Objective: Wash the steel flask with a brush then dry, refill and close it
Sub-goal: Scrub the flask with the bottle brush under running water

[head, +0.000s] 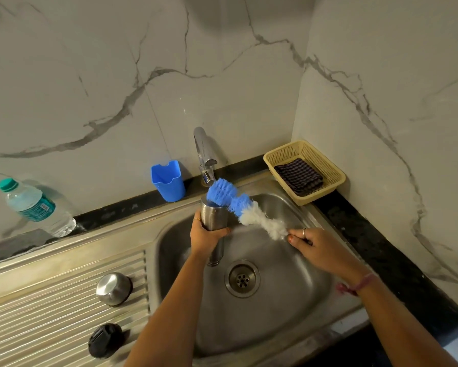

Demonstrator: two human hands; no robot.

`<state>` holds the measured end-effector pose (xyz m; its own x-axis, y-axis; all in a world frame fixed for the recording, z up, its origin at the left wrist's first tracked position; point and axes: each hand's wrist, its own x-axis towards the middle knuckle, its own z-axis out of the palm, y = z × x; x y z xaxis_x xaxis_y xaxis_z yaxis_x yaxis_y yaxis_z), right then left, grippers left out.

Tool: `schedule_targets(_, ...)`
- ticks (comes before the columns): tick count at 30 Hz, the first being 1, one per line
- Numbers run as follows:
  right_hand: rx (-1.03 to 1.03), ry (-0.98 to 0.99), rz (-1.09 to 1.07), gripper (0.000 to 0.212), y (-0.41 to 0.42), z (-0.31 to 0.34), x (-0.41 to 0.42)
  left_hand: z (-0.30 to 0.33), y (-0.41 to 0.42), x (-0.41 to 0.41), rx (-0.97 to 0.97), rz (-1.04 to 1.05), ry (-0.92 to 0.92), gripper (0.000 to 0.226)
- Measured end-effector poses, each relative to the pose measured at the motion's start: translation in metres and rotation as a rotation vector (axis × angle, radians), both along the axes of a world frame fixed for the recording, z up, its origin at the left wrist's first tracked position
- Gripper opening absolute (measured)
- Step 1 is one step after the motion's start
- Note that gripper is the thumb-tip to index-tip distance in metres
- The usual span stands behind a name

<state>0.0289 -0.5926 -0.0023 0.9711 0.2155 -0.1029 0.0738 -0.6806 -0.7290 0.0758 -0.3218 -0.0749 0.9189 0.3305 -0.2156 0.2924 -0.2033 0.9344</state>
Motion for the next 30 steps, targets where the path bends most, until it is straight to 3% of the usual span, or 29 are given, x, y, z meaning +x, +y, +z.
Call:
schedule_targets(3,-0.068,0.005,-0.003,0.029,-0.008,0.012,0.001,0.001,0.001,-0.001,0.007,-0.003,0.010,0.089)
schedule_targets(6,-0.170,-0.116,-0.047,0.029,0.003,0.015,0.008,0.002,-0.004,0.000,0.012,-0.049,0.026,0.091)
schedule_targets(10,-0.208,-0.266,0.068,0.031,0.018,0.014,0.006,0.003,-0.009,0.002,-0.038,-0.031,0.026,0.093)
schedule_targets(13,-0.255,-0.233,0.066,0.032,0.005,0.020,0.001,0.004,-0.005,0.002,-0.073,-0.016,0.029,0.094)
schedule_targets(17,-0.321,-0.177,-0.098,0.030,0.002,0.014,0.010,0.004,-0.005,0.001,-0.099,-0.020,0.034,0.091)
schedule_targets(21,-0.241,-0.244,-0.022,0.038,0.010,0.016,0.007,0.005,-0.006,0.000,-0.122,-0.011,0.051,0.090)
schedule_targets(24,-0.156,-0.179,-0.041,0.046,0.004,0.015,0.001,0.007,-0.001,0.000,-0.123,0.003,0.042,0.087)
schedule_targets(30,-0.066,-0.122,-0.102,0.040,-0.001,0.010,0.010,0.010,-0.002,0.003,-0.097,-0.022,0.058,0.094)
